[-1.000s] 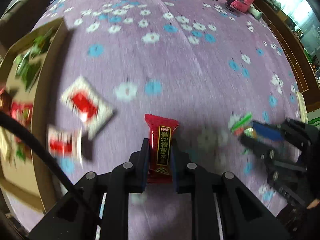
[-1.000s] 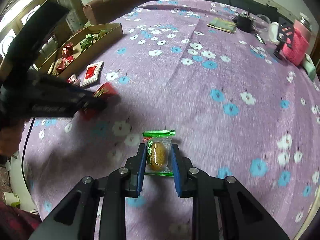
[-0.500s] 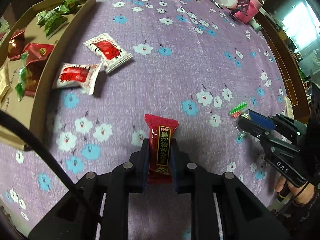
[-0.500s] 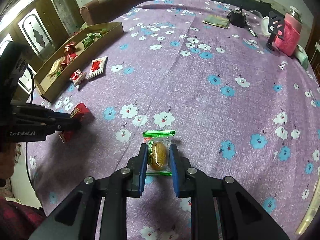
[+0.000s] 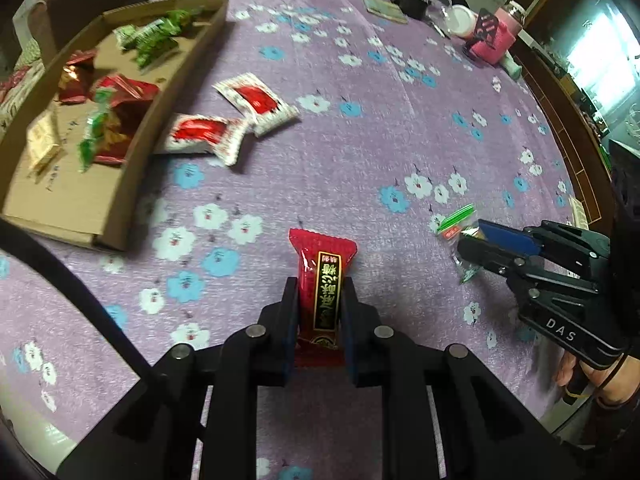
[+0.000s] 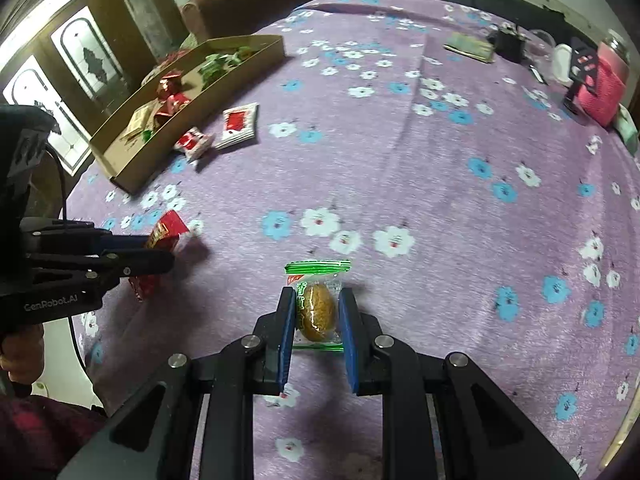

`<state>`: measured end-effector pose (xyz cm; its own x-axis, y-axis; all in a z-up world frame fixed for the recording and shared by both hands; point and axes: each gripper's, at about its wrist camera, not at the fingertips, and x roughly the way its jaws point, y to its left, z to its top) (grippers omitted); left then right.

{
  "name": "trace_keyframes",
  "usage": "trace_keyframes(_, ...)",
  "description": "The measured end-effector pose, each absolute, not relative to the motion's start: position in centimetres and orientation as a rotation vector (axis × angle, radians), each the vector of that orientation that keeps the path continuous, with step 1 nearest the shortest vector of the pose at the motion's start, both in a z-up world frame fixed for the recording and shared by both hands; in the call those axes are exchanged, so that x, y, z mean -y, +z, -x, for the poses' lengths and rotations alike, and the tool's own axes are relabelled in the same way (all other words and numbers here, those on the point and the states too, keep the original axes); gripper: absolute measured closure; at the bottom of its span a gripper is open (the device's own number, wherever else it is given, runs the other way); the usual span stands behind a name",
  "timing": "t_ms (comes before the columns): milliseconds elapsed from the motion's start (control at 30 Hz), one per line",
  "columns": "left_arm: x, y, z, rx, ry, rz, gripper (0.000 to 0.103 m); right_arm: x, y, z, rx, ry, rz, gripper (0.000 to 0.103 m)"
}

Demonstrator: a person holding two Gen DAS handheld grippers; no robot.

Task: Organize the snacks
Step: 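Grasp the red candy bar with black label using the left gripper while the right holds the cake, then carry both held snacks over the cardboard tray and open both grippers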

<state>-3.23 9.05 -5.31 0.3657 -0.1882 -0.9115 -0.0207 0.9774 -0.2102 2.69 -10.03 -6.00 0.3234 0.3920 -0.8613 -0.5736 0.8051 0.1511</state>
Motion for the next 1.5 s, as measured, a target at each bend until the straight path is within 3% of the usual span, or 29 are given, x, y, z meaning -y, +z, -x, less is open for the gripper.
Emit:
trace_keyframes(533, -12.4, -3.7, 5.8, -1.138, -0.059, 0.24, 0.082, 2.8, -4.0, -1.7, -1.044, 0.813, 0.262, 0.083)
trace_keyframes(867, -18.8, -1.8, 6.9, -1.08, 0.071, 0.32, 0.082, -5.6, -1.9, -1.5, -0.966, 0.977, 0.351, 0.083)
trace_keyframes(1500, -31.1, -0.8, 0.1, -1.042, 0.316, 0.335, 0.082, -16.6, -2.1, -6.2, -0.951, 1.007, 0.349, 0.083)
